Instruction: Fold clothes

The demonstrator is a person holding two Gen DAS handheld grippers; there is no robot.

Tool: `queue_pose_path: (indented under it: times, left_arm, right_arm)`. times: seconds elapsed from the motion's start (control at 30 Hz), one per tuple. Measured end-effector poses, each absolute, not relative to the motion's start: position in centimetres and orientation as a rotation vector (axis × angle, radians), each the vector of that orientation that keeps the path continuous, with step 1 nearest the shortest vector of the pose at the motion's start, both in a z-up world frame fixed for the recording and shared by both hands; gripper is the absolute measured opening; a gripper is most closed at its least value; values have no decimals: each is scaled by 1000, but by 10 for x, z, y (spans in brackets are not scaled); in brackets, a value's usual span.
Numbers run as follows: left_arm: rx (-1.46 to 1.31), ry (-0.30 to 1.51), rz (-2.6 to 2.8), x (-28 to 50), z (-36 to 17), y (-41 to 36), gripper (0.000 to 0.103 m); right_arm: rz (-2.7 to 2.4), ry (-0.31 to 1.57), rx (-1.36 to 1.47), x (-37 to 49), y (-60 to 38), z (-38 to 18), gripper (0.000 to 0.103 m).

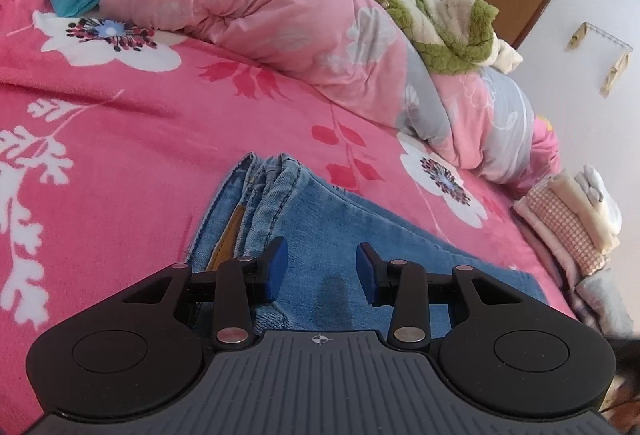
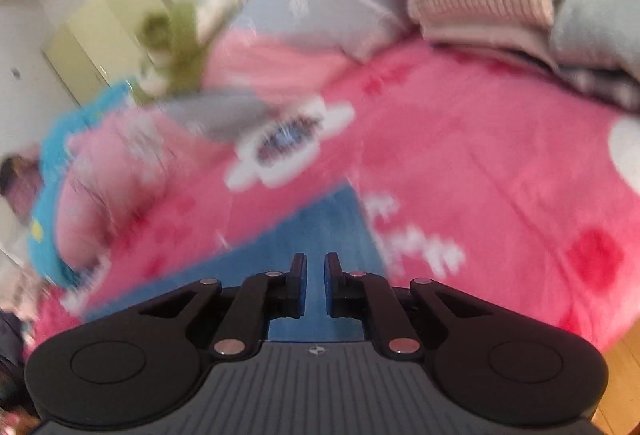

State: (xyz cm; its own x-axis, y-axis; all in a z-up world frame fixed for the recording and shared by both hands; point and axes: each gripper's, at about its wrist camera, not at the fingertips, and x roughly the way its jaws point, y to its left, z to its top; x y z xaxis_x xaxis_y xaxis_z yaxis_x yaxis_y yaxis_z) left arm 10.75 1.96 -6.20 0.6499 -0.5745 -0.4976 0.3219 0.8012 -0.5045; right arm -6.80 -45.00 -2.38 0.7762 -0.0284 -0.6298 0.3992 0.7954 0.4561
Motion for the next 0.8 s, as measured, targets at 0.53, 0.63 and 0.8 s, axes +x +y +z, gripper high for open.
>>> queue_pose_path:
  times: [0.53, 0.63, 0.8]
  left_arm:
    - [-3, 511, -515, 64, -16, -15, 45]
    - [66, 415, -560, 46, -8, -30, 57]
    - [188, 528, -584, 43, -56, -68, 58]
  right_arm:
    - [-82, 602, 444, -39, -325, 0, 31]
    - [-52, 622, 433, -27, -303, -8, 31]
    - [-43, 638, 235, -19, -262, -33, 40]
